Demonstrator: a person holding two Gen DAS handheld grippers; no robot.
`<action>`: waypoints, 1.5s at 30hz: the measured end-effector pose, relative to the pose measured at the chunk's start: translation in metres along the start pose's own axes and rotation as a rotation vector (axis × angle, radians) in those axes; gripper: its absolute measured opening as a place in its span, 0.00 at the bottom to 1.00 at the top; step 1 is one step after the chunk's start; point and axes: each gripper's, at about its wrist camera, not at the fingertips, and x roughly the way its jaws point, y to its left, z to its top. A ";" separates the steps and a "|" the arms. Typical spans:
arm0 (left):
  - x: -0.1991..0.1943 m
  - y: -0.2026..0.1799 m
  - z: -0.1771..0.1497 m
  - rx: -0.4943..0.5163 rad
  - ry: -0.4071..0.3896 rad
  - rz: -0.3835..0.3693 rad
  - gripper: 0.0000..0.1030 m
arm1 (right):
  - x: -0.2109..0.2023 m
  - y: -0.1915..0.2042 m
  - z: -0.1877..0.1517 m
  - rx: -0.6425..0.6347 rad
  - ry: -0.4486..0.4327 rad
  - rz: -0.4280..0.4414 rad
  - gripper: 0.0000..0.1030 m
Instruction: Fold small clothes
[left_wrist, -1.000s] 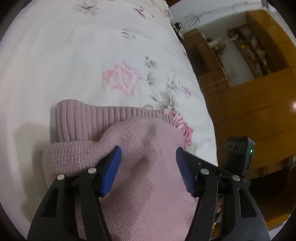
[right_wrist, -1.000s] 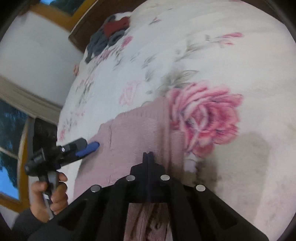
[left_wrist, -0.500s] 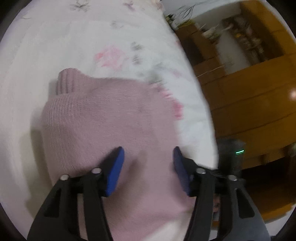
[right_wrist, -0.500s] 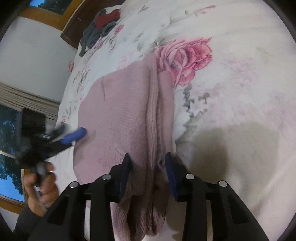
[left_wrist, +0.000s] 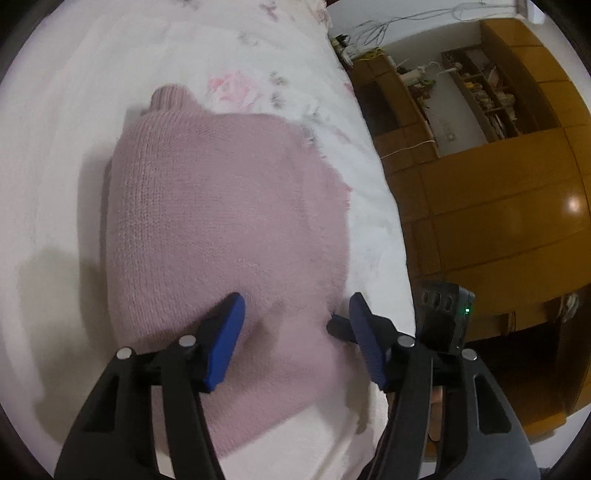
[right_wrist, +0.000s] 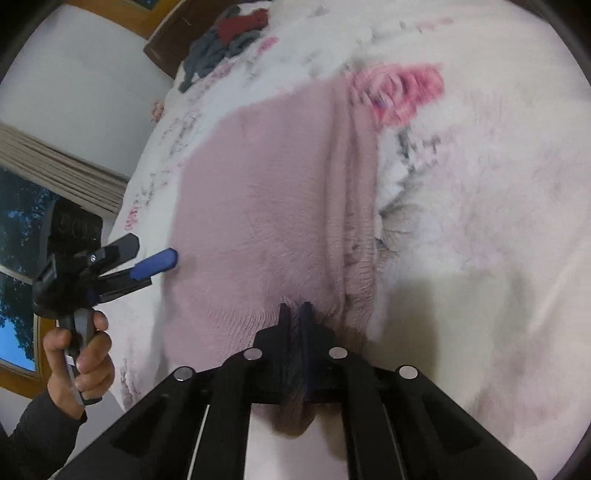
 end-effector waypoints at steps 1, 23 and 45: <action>-0.002 -0.006 -0.005 0.024 0.004 -0.010 0.57 | -0.007 0.009 0.000 -0.017 -0.014 0.027 0.10; -0.044 0.035 -0.086 -0.038 0.030 0.110 0.85 | -0.024 -0.001 -0.012 0.078 -0.028 0.034 0.63; -0.004 0.098 -0.046 -0.126 0.005 -0.088 0.84 | 0.068 -0.069 0.123 0.237 0.159 0.241 0.84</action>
